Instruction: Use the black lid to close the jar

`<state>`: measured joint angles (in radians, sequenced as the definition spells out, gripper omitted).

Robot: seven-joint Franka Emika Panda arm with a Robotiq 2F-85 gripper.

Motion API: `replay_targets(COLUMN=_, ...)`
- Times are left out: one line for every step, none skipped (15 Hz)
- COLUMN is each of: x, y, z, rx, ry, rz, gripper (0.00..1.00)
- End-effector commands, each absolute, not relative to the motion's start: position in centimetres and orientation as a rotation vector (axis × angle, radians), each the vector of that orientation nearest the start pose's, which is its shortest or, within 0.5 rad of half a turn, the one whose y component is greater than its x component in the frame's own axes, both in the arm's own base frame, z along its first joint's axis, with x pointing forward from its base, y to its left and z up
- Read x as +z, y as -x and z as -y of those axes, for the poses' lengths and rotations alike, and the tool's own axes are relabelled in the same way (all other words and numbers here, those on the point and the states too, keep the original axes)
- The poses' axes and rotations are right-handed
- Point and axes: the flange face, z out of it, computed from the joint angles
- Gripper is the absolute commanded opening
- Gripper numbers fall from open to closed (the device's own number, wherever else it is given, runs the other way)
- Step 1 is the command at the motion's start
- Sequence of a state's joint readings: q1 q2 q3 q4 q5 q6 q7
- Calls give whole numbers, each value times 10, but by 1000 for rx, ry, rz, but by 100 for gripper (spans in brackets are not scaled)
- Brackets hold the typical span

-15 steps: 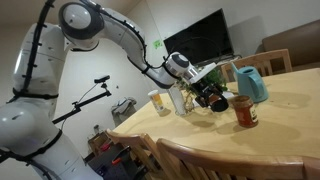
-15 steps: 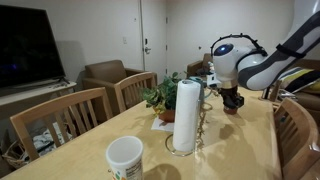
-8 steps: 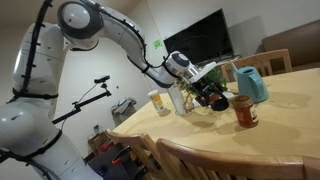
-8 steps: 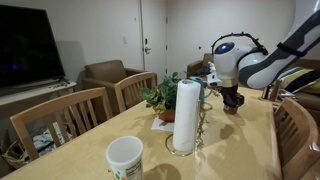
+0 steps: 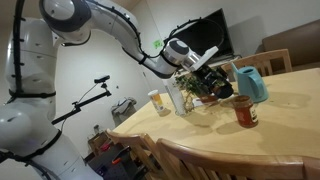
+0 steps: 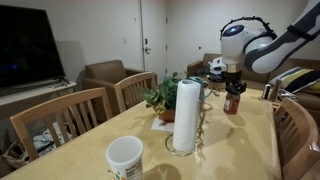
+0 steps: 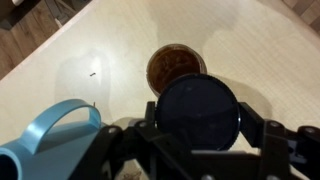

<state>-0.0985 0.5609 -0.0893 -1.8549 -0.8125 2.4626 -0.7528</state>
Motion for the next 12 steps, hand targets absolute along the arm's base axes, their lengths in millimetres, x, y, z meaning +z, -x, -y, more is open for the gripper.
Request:
replay_targets(x=238, y=-630, z=129, rx=-265, ry=-2193, rz=-1455, gripper=54)
replay_targets(x=239, y=-631, z=136, rx=-273, ry=-2211, rz=-1446, gripper=54)
replay_targets(x=239, y=-630, z=141, rx=-280, ry=-2230, rz=-1446, gripper=54)
replay_targets(x=238, y=-631, z=147, rx=-284, ry=-2255, rz=-1441, gripper=54)
replay_targets(x=237, y=-631, z=153, rx=-291, ry=-2277, rz=-1444, gripper=54)
replay_targets(x=237, y=-631, z=159, rx=-299, ry=-2296, rz=-1450, gripper=54)
replay_targets(x=236, y=-633, z=164, rx=-303, ry=-2317, rz=-1460, gripper=54)
replay_targets(x=237, y=-633, z=168, rx=-308, ry=-2337, rz=-1458, gripper=54)
replay_targets(x=238, y=-633, z=172, rx=-313, ry=-2351, rz=-1464, gripper=54)
replay_targets(x=239, y=-634, z=175, rx=-314, ry=-2368, rz=-1460, gripper=54)
replay_targets(x=241, y=-636, z=178, rx=-320, ry=-2387, rz=-1453, gripper=54)
replay_targets(x=242, y=-638, z=181, rx=-327, ry=-2399, rz=-1444, gripper=54)
